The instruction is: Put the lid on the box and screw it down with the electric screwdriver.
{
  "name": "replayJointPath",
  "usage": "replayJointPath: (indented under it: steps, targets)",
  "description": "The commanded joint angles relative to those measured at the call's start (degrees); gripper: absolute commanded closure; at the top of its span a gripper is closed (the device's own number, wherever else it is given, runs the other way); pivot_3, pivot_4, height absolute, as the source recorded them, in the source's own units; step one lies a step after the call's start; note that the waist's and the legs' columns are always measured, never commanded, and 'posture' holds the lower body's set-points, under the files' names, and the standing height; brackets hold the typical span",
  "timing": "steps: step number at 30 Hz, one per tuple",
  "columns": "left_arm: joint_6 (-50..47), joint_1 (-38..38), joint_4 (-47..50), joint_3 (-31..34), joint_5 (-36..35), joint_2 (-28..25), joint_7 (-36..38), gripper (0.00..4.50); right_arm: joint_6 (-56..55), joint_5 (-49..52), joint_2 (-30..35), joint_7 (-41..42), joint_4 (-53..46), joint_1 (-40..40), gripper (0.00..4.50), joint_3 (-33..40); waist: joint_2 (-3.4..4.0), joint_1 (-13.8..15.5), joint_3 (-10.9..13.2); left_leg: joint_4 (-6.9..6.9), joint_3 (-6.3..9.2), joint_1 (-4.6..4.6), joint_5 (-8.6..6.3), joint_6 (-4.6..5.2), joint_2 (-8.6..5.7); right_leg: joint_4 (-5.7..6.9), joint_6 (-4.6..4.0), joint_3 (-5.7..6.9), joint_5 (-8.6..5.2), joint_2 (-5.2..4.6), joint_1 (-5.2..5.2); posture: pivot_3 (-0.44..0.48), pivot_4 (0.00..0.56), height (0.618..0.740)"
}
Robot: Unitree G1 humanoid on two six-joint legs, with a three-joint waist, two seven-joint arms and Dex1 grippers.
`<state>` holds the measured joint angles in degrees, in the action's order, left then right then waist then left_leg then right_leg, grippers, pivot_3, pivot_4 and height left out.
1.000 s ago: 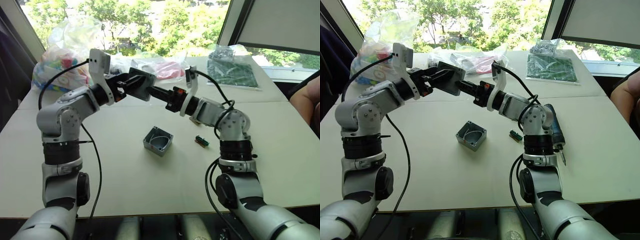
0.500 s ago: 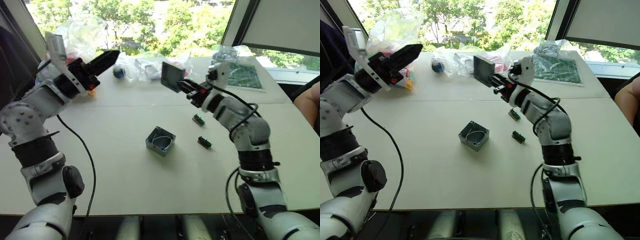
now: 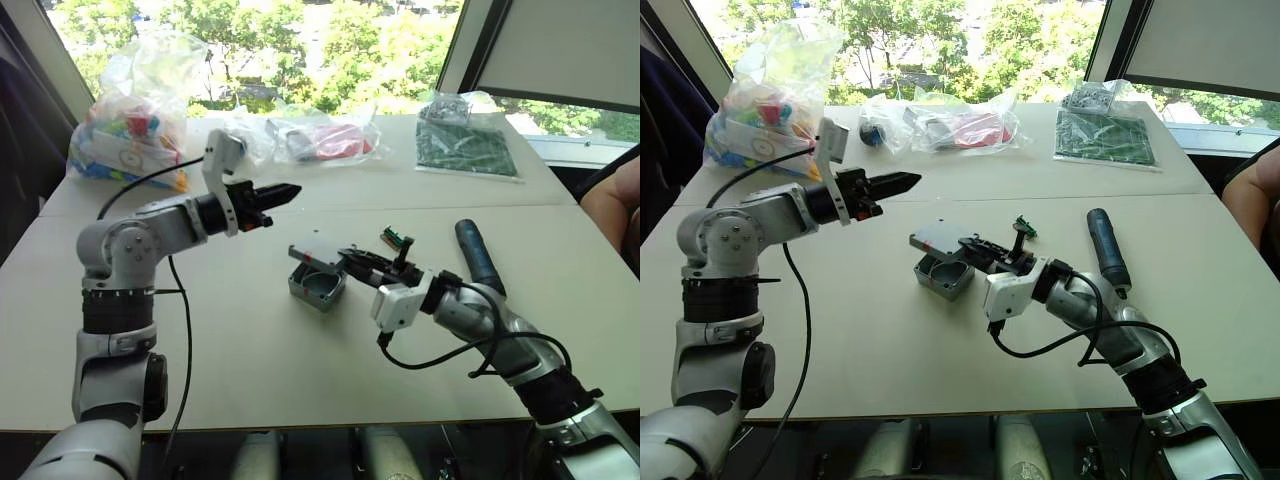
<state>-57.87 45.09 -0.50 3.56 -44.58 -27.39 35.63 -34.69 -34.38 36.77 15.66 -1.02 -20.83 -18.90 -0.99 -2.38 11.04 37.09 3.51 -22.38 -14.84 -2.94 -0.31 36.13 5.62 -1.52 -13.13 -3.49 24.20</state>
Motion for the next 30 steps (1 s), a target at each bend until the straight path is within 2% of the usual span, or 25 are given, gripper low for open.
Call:
replayJointPath:
  steps: [1,5,10,24,30]
  targets:
    - [13.6,-2.0,0.4,-4.4,7.7,0.1,6.2,4.42,-2.4,-8.8,-1.3,-7.9,1.9,-1.4,4.30,-0.4,0.01,-0.1,0.0,-0.01,0.00,0.01,0.00,0.00,0.00,0.00,-0.01,0.00,0.00,0.00,0.00,0.000,0.150,0.740]
    - [13.3,-3.6,-1.2,-5.3,6.9,1.5,10.4,4.42,-3.0,-15.2,-2.1,-13.5,5.1,-2.7,4.30,-1.6,0.01,0.0,0.0,-0.05,0.00,0.02,0.00,0.00,0.02,0.01,-0.09,-0.01,-0.05,0.01,0.03,0.000,0.150,0.740]
    - [13.0,-5.2,-1.7,-6.4,7.8,1.7,13.1,4.42,-3.6,-18.4,-2.4,-17.2,7.3,-3.6,4.30,-3.0,0.01,0.0,0.0,-0.02,0.00,0.00,0.00,0.01,0.01,0.01,-0.07,-0.01,-0.04,-0.01,0.02,0.000,0.150,0.740]
    - [15.4,-7.9,-2.2,-7.8,13.0,1.5,14.6,4.42,-4.8,-20.6,-0.2,-19.7,9.3,-2.5,4.30,-4.1,0.01,0.0,0.0,-0.01,0.01,0.00,0.00,0.02,0.01,0.03,-0.02,0.00,-0.01,0.00,0.01,0.000,0.150,0.740]
    - [17.6,-9.1,-2.5,-10.8,16.8,1.2,15.7,4.42,-4.7,-21.3,-0.5,-19.6,10.7,-2.6,4.30,-5.3,0.00,0.0,0.0,0.01,0.01,0.01,0.00,0.02,0.00,0.03,-0.02,0.00,-0.01,-0.01,-0.02,0.000,0.150,0.740]
